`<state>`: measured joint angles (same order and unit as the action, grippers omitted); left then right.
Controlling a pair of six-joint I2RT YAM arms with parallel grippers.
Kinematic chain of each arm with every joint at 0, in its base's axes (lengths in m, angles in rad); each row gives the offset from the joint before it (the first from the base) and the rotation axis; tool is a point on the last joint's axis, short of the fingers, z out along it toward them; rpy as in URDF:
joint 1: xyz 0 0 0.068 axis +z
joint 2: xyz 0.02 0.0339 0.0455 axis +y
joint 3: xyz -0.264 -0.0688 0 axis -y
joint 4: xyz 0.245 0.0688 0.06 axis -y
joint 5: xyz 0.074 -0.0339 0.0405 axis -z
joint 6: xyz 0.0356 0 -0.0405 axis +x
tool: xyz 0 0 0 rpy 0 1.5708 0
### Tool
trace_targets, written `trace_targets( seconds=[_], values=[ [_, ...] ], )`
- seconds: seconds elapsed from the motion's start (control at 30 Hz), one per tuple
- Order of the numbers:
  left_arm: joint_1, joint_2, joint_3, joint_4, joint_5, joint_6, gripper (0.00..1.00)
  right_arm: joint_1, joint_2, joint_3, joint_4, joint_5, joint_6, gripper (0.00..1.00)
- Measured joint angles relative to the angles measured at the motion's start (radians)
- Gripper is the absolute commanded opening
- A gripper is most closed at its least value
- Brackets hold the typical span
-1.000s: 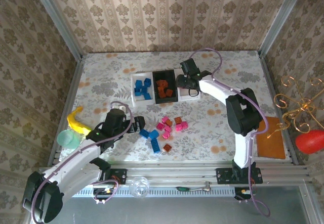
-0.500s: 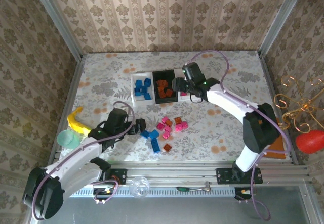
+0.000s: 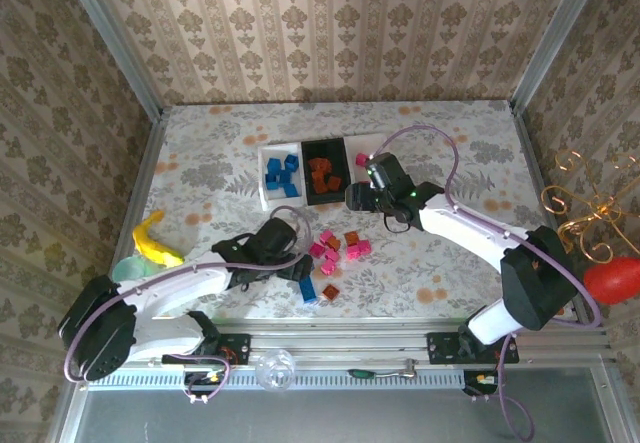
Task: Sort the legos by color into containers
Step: Pick up the lego from the middle-left of the table, then place the lego in the container.
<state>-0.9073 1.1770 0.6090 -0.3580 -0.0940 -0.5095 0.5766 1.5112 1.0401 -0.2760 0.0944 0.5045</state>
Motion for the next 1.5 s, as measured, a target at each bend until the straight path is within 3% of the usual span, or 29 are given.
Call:
trace_targets(
  seconds=[0.17, 0.5, 0.73, 1.03, 1.17, 1.3, 1.5],
  values=[
    [-0.062, 0.099, 0.094, -0.006, -0.026, 0.071, 0.75, 0.000, -0.011, -0.010, 0.010, 0.002, 0.000, 0.69],
    [-0.094, 0.285, 0.152, -0.045, -0.055, 0.149, 0.60, -0.001, -0.027, -0.034, 0.010, 0.006, 0.000, 0.69],
    [-0.095, 0.311, 0.165, -0.040, -0.060, 0.167, 0.47, -0.007, -0.050, -0.034, 0.010, 0.007, 0.000, 0.69],
    [-0.096, 0.322, 0.163, -0.032, -0.062, 0.167, 0.37, -0.009, -0.051, -0.034, 0.008, 0.007, 0.000, 0.69],
    [-0.092, 0.258, 0.152, -0.032, -0.069, 0.167, 0.36, -0.009, -0.051, -0.034, 0.008, 0.007, 0.000, 0.69],
    [-0.034, 0.142, 0.153, -0.026, -0.056, 0.167, 0.36, -0.009, -0.051, -0.034, 0.008, 0.007, 0.000, 0.69],
    [0.162, 0.048, 0.221, 0.021, -0.031, 0.167, 0.36, -0.009, -0.051, -0.034, 0.008, 0.007, 0.008, 0.69]
  ],
)
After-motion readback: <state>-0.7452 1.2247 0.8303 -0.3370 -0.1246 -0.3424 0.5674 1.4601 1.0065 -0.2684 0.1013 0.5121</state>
